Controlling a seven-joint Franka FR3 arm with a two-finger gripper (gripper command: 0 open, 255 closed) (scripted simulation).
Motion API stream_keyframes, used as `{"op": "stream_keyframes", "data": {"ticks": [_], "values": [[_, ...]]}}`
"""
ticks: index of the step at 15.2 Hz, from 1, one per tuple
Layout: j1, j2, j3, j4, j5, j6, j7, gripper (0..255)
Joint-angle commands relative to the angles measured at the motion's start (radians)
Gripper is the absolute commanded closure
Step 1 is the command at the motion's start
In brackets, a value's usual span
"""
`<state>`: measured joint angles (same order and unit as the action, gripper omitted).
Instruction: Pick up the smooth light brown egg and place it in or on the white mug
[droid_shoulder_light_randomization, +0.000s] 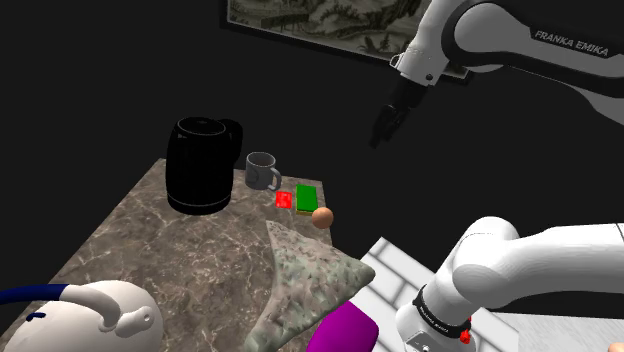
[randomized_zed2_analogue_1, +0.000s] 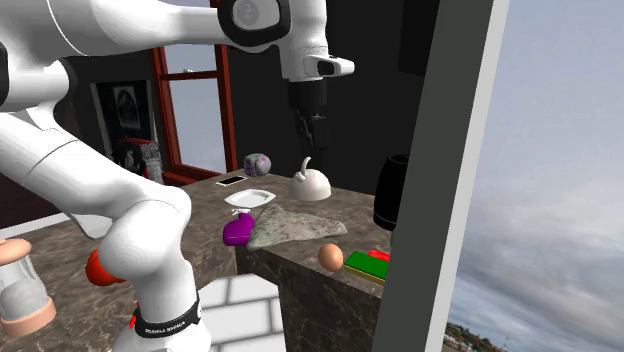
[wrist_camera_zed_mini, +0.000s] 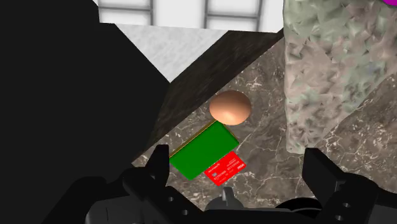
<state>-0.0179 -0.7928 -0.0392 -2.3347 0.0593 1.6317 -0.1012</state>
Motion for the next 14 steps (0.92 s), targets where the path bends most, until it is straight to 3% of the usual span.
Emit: {"op": "stream_keyframes", "data": {"ticks": [1,7,14], "values": [[0.0,0.0,0.0,0.0,0.0,0.0,0.0,0],[-0.083,0.07,0.146,-0.126,0.052,0.151,0.353,0],[-0.176,0.239,0.305,-0.201,0.102,0.332,0.764,0]]}}
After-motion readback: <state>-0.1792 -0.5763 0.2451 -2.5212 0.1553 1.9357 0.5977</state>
